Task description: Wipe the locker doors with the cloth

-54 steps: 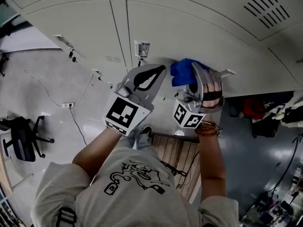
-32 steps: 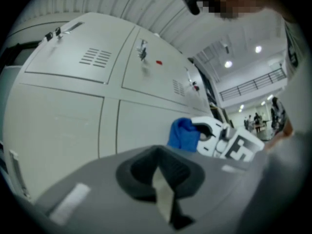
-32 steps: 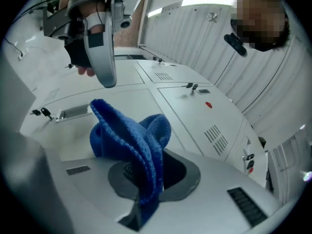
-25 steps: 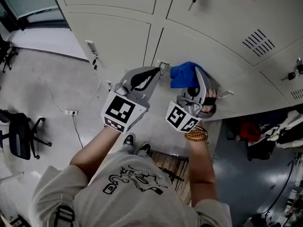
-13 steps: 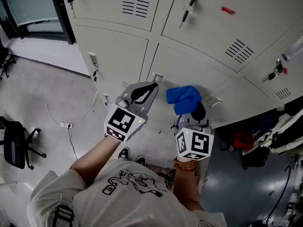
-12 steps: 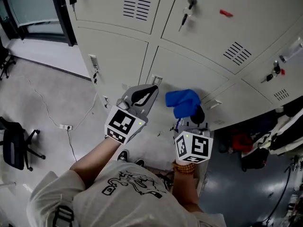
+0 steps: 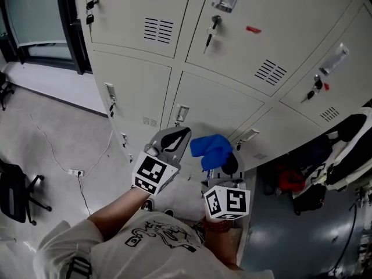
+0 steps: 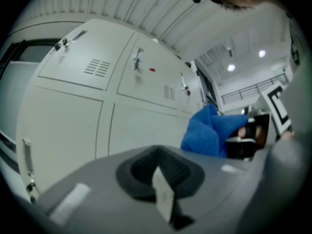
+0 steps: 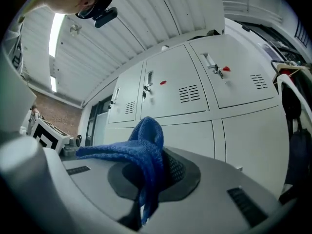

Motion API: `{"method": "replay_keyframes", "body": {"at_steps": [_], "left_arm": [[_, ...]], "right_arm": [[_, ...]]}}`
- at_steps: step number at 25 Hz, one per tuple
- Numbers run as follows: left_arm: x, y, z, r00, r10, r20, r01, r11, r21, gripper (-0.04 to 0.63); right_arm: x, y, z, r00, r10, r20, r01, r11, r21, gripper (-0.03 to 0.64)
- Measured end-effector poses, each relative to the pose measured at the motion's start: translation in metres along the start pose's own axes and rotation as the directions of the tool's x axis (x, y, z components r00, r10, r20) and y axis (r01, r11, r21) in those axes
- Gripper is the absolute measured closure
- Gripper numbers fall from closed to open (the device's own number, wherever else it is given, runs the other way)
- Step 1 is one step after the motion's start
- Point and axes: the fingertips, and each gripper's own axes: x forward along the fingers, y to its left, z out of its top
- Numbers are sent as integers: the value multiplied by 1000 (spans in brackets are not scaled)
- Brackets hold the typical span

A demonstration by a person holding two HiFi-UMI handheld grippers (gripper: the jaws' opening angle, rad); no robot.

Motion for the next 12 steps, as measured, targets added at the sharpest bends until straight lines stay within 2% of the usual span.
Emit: {"method": "replay_keyframes", "body": {"at_steps": [5,12], "left_arm": [[-3,-8,3,1000,-21,3,21,1000,-2,592],[-8,-9,5,1000,-12,-3,12,1000,4,592]], "right_arm": [[-5,-2,2,1000,-9,7,9,1000,-5,586],[-8,3,0,1000,7,6,-7,1000,6,588]]}}
